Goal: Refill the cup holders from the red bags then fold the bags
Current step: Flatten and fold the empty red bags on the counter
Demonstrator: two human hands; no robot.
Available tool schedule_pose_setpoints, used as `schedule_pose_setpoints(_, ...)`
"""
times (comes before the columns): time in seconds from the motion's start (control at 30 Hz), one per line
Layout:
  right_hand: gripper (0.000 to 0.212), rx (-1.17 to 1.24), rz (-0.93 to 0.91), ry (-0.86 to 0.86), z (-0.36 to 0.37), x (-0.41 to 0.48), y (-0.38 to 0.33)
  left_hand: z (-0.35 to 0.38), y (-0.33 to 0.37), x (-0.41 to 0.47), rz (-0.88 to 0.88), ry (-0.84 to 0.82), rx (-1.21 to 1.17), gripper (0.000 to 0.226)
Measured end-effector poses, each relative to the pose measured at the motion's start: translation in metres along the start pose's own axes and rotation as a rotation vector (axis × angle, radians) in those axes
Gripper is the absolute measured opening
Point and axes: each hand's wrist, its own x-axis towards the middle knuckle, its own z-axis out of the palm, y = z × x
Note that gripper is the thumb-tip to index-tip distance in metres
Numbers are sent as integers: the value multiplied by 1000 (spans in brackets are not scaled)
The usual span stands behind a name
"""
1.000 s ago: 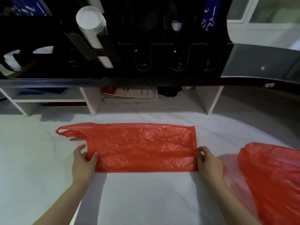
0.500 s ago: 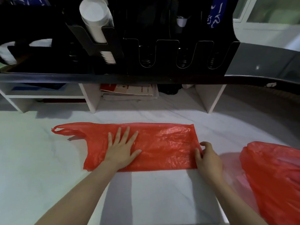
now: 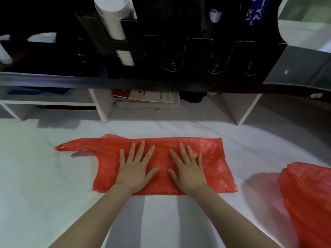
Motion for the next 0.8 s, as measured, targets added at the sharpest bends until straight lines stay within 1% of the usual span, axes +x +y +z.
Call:
schedule_pose_setpoints(0.07, 67, -3, 85, -22, 11, -1, 8, -7, -13, 2, 15, 60, 16, 71)
schedule_pose_setpoints(0.17, 71, -29, 123, -23, 14, -1, 17, -16, -44, 8, -5, 60, 69, 73)
schedule_pose_setpoints(0.3, 72, -52, 129, -45, 14, -5, 15, -16, -84, 20, -59, -40, 66, 76)
schedule_pose_setpoints(0.5, 69, -55, 181, -49, 11, -14, 3, -10, -122, 40, -40, -197, 66, 72)
schedule_pose_setpoints(0.57, 67, -51, 201, -51, 10, -17, -1, -14, -119, 44, -31, -193, 78, 72)
schedule_pose_setpoints(0.6, 67, -50, 212, -53, 10, -19, -3, -16, -113, 44, -19, -161, 78, 73)
schedule_pose_setpoints(0.7, 67, -55, 260, -57, 12, -24, -10, -19, -80, 31, 94, -57, 9, 75)
schedule_pose_setpoints(0.8, 69, -36, 309, -58, 16, -31, -20, -9, -42, 5, 151, -98, -54, 75)
